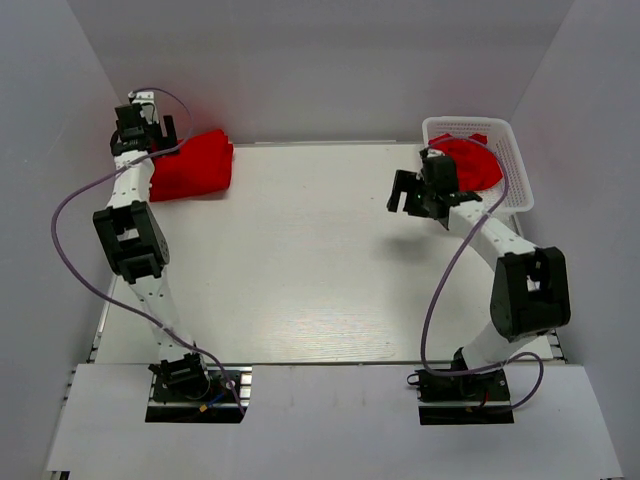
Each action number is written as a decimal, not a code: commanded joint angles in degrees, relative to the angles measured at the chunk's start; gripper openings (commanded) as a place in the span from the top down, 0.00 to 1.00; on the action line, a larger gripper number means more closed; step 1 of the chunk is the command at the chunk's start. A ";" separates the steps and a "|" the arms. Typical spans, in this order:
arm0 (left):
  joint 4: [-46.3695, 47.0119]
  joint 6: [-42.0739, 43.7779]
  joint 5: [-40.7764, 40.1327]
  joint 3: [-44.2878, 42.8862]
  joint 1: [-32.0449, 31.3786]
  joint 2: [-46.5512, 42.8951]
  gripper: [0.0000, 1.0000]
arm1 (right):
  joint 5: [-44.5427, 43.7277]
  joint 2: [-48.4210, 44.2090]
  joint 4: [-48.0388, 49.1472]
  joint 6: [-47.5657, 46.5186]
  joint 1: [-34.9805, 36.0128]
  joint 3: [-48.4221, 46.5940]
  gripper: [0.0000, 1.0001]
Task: Fold and stack the t-shirts
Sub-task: Put the neatly folded tshirt into the corner of the board with the left arm
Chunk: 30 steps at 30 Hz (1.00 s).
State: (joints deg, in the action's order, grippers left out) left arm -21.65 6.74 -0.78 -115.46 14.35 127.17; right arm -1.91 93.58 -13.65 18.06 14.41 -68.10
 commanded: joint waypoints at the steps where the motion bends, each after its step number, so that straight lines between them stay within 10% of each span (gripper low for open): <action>1: 0.37 -2.08 -0.02 6.54 -2.12 -13.32 0.00 | 1.38 -6.38 5.64 -0.57 -0.09 6.47 0.10; 11: 23.56 -15.79 7.64 56.86 -21.36 -43.30 0.00 | 9.54 -21.40 18.29 -0.31 0.00 29.48 0.10; 17: 26.03 -20.89 11.04 71.65 -34.38 -51.58 0.00 | 14.30 -29.68 21.38 1.27 0.00 40.40 0.10; 30: 19.54 -17.99 1.31 73.80 -39.13 -63.01 0.00 | 15.71 -37.33 24.90 1.35 0.09 45.16 0.10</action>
